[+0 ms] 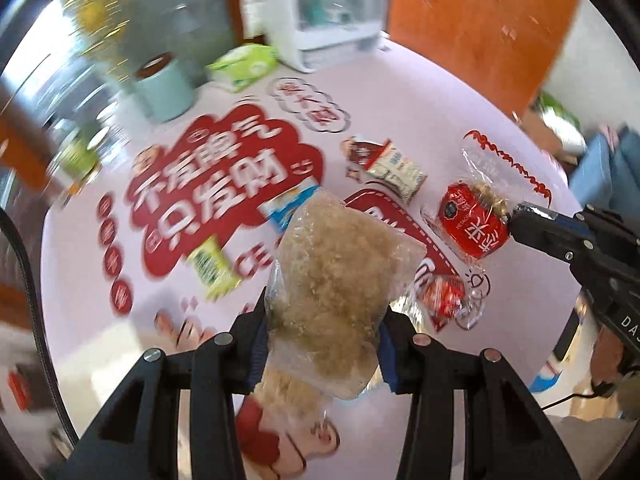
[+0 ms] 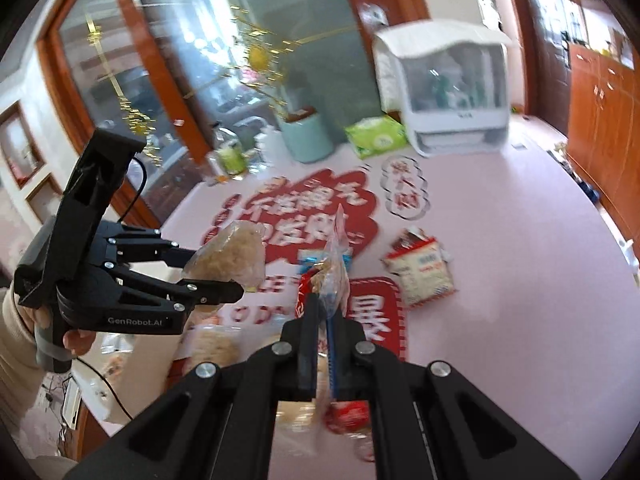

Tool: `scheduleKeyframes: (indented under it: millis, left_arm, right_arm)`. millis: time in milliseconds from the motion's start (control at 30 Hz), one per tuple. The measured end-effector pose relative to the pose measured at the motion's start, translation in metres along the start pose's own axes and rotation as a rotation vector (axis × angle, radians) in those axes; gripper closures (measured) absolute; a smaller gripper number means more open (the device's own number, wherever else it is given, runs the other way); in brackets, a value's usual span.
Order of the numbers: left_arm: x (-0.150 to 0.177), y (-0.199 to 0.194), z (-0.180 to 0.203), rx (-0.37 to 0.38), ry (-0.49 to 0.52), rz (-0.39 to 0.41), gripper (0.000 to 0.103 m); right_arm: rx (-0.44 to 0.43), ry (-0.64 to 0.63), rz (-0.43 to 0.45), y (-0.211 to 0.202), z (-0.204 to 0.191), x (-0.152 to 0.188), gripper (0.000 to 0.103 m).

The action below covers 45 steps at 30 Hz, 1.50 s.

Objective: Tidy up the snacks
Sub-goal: 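Carry both held snacks into the white tray and release them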

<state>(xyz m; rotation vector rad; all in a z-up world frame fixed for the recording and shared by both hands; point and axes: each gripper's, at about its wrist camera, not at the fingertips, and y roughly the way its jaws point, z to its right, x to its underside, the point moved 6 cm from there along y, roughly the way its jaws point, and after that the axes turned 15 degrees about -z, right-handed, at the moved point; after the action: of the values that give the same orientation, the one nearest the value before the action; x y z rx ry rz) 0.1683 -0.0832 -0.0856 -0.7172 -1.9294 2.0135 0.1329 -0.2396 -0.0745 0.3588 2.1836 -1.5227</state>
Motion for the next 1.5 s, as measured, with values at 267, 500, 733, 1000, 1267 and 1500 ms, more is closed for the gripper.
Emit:
scheduleKeyframes:
  millis: [267, 500, 733, 1000, 1267, 1500]
  left_arm:
    - [0.111, -0.058, -0.077, -0.041, -0.241, 0.073, 0.06]
    - [0.206, -0.094, -0.149, -0.12, -0.437, 0.114, 0.06]
    - [0.259, -0.102, -0.201, -0.155, -0.566, 0.127, 0.06]
    - [0.266, -0.099, -0.223, -0.181, -0.567, 0.146, 0.058]
    - [0.258, -0.094, -0.23, -0.233, -0.579, 0.161, 0.005]
    - [0.252, -0.088, -0.227, -0.228, -0.588, 0.135, 0.005]
  right_arm:
    - [-0.102, -0.161, 0.026, -0.011, -0.107, -0.001, 0.1]
    - [-0.198, -0.306, 0.038, -0.009, -0.206, -0.004, 0.1]
    - [-0.244, -0.407, 0.027, 0.003, -0.283, 0.0, 0.1]
    - [-0.232, -0.456, 0.051, 0.006, -0.333, -0.001, 0.103]
    - [-0.172, -0.463, 0.052, 0.009, -0.348, -0.002, 0.102]
    - [-0.117, -0.433, 0.035, 0.01, -0.334, 0.004, 0.102]
